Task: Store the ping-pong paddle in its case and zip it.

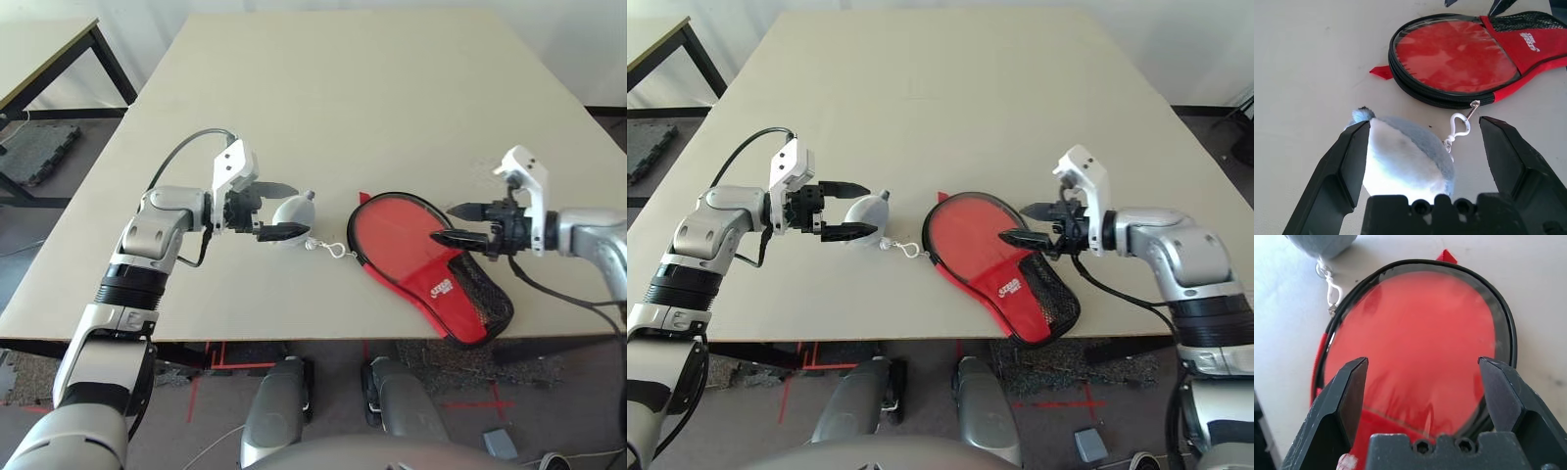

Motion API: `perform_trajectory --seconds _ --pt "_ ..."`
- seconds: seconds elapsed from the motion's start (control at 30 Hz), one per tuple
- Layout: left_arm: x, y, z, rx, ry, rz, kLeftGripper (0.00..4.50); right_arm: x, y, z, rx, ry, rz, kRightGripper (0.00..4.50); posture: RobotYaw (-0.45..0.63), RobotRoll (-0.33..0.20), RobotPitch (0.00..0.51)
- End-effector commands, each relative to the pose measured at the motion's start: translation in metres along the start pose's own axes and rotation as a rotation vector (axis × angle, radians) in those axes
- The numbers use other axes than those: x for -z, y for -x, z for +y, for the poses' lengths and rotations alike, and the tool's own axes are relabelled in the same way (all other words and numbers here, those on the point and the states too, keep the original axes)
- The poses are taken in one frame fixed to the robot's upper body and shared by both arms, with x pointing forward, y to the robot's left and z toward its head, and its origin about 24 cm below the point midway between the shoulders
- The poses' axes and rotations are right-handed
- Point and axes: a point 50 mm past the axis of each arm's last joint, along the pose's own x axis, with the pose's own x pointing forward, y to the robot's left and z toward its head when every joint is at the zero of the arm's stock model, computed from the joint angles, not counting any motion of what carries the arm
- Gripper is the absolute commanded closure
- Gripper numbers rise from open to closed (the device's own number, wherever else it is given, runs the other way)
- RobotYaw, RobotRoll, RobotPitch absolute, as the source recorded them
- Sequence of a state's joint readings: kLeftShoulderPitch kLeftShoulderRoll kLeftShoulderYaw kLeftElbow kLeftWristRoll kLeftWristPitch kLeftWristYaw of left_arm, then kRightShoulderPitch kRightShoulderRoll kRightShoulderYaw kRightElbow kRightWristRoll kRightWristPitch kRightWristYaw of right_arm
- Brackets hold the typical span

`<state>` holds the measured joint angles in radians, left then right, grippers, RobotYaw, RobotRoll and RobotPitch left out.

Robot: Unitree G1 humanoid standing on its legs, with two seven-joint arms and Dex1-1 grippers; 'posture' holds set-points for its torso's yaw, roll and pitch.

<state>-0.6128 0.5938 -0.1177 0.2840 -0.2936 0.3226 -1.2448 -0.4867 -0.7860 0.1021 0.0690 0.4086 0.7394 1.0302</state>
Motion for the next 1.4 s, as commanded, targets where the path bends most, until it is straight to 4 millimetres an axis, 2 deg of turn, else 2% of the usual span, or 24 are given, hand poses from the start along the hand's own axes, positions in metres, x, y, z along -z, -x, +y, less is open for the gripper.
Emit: perform_trajectory --seconds 0.03,0.27,0.5,0.9,1.07,1.17,1.3,1.4 --pt "0.001 0.009 0.004 -0.051 -0.009 0.015 0.00 0.007 -0.010 -0.003 -0.008 0.007 0.038 0.03 0.07 0.000 0.115" --pt "0.002 0.013 0.004 -0.073 -0.009 0.035 0.00 0.023 -0.024 -0.005 -0.021 -0.016 0.111 0.03 0.08 0.000 0.115" --pt "0.003 0.006 0.001 -0.075 0.006 0.034 0.00 0.034 -0.027 -0.006 -0.033 -0.049 0.168 0.03 0.08 0.000 0.112" --pt "0.016 -0.005 0.004 -0.071 0.005 0.163 0.00 0.035 -0.027 -0.004 -0.029 -0.056 0.154 0.03 0.06 0.000 0.108" --pt "0.025 -0.013 0.009 -0.114 -0.046 0.275 1.68 0.034 -0.028 -0.002 -0.035 -0.063 0.140 0.00 0.06 0.000 0.107" --pt "0.022 -0.020 0.013 -0.131 -0.059 0.263 2.94 0.034 -0.028 -0.001 -0.036 -0.065 0.139 0.00 0.05 0.000 0.107" --pt "0.010 -0.033 0.023 -0.183 -0.120 0.235 4.22 0.037 -0.030 0.001 -0.036 -0.068 0.143 0.00 0.05 0.000 0.107" --pt "0.003 -0.039 0.032 -0.230 -0.174 0.223 4.34 0.038 -0.030 0.002 -0.033 -0.072 0.140 0.00 0.04 0.000 0.110"
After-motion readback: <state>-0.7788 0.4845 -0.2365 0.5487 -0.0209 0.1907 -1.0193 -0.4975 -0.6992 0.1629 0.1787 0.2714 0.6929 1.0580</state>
